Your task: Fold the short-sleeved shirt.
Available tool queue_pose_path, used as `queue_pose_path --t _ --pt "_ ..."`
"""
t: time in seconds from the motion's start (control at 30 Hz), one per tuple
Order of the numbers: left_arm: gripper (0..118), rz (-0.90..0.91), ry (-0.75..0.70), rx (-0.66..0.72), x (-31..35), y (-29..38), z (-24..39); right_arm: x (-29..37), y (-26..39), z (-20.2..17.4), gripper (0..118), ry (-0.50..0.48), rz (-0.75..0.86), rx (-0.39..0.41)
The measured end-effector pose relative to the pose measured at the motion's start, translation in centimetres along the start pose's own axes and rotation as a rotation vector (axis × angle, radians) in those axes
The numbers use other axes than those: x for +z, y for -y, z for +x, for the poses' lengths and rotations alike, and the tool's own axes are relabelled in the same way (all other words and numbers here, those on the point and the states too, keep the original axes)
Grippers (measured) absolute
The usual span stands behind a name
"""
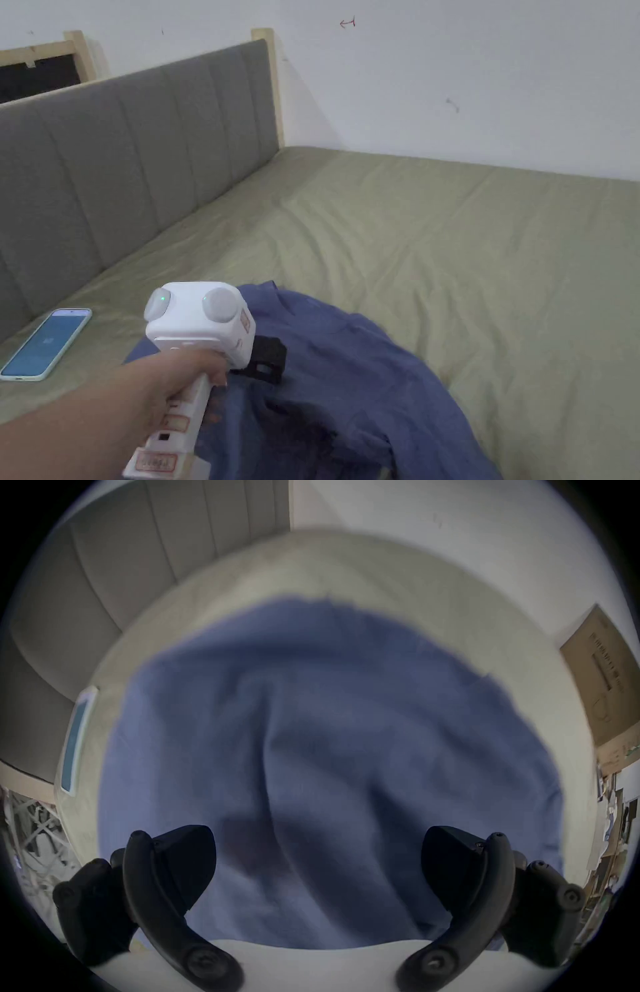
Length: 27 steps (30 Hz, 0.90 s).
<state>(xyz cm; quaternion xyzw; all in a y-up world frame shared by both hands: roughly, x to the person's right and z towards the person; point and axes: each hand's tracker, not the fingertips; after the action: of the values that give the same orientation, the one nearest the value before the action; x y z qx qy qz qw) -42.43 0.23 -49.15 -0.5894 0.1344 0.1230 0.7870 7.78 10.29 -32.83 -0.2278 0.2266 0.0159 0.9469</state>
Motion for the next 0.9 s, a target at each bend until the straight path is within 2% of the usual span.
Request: queue_pose_path --t 0.07,0.27,0.3,0.33,0.37,0.4,0.43,0.47,0.53,0.63,0.67,0.9 --pt "117 -0.133 -0.060 -0.017 -1.9 0.2 0.3 -0.5 0.2 0.0 0 -0.008 -0.014 0.008" --pt "118 0.011 -0.007 -0.002 -1.0 1.8 -0.1 -0.9 0.6 -0.4 0 -0.048 -0.022 -0.009" --pt "114 0.008 -0.011 -0.007 -0.7 1.8 0.0 -0.9 0.7 -0.5 0 -0.054 -0.021 -0.017" --pt "105 -0.023 -0.004 -0.023 -0.8 1.4 -0.4 -0.8 0.8 -0.5 0 -0.059 -0.021 -0.023" --pt "88 -0.001 -0.004 -0.007 -0.3 1.7 -0.5 -0.7 0.8 -0.5 0 -0.064 -0.024 -0.029" --pt "62 0.068 0.003 0.015 0.6 2.4 -0.6 -0.5 0.8 -0.4 0 -0.066 -0.030 -0.032" --pt "62 0.112 -0.006 0.010 1.3 2.7 -0.6 -0.3 0.8 -0.2 0 -0.068 -0.038 -0.033" --pt "52 0.139 -0.021 0.000 2.0 2.7 -0.6 -0.1 0.7 -0.1 0 -0.068 -0.044 -0.031" --pt "0 0.124 -0.030 -0.023 3.5 2.6 -1.0 0.6 0.4 0.3 0 -0.060 -0.043 -0.027" --pt "0 0.128 0.072 -0.019 8.3 2.5 -2.1 2.0 -0.3 0.9 0 -0.052 -0.019 -0.036" --pt "0 0.161 0.061 -0.020 10.9 2.1 -2.3 2.6 -0.6 1.1 0 -0.047 -0.001 -0.039" --pt "0 0.543 0.139 -0.182 30.5 2.2 2.7 7.1 -2.5 2.1 0 -0.016 0.110 -0.041"
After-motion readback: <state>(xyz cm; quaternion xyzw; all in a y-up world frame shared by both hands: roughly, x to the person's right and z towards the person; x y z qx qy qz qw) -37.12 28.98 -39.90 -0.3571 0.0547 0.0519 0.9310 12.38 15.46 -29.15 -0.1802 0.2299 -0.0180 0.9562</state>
